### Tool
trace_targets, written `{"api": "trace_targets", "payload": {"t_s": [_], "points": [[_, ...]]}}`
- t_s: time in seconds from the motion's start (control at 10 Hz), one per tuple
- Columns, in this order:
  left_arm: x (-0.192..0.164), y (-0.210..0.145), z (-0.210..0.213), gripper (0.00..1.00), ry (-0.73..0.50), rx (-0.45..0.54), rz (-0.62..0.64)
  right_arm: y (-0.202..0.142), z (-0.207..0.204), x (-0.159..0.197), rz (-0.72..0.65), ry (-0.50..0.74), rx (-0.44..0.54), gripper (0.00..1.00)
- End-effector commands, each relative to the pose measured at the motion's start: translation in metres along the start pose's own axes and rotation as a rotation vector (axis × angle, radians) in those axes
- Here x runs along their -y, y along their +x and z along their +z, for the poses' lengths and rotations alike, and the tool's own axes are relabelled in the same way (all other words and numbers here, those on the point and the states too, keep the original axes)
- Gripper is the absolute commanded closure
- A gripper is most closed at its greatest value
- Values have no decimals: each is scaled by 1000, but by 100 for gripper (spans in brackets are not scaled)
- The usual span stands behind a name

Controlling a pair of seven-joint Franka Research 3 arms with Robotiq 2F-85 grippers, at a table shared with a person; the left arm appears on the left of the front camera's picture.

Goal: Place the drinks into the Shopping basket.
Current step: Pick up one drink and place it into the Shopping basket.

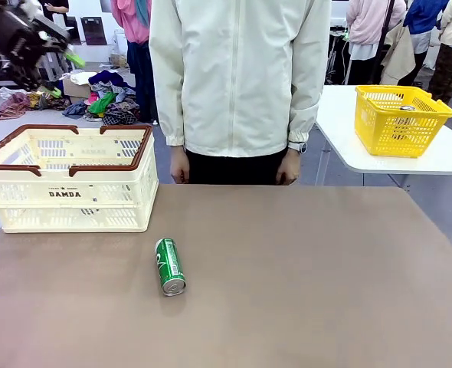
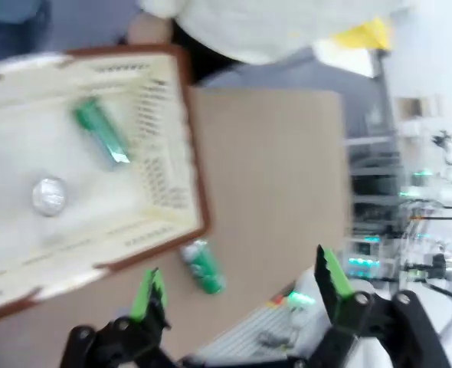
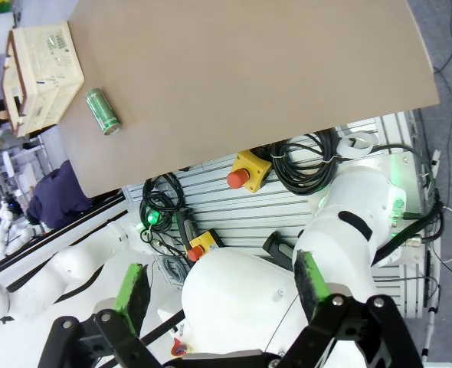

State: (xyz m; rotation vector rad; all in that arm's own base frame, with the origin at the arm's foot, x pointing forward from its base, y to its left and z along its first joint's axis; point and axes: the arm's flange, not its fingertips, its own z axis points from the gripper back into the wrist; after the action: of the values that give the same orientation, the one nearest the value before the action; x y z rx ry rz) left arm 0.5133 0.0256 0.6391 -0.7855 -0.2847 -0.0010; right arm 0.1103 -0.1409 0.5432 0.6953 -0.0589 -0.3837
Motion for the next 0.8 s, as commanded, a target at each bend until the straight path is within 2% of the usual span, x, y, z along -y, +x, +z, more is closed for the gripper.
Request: {"api": "trace_targets", "payload": {"t_s": [0.0,0.2,0.3,0.5,0.6,0.7], "points": [[-72,-24,11,0,-271,-107,95,-9,3,4,22,13,0,0],[-182,-34,8,0,-416,-142,348,-9,3,4,22,13,0,0],[-232,-49,11,0,-481,-103,399,-9,3,4,22,13,0,0],[-258,-62,26,0,-557,-33,312,-9,3,4,22,13,0,0],[-253,-76,14,0,-481,-111,381,-9,3,4,22,13,0,0],[-253,-76,14,0,-481,-111,381,-9,3,4,22,13,0,0]]}}
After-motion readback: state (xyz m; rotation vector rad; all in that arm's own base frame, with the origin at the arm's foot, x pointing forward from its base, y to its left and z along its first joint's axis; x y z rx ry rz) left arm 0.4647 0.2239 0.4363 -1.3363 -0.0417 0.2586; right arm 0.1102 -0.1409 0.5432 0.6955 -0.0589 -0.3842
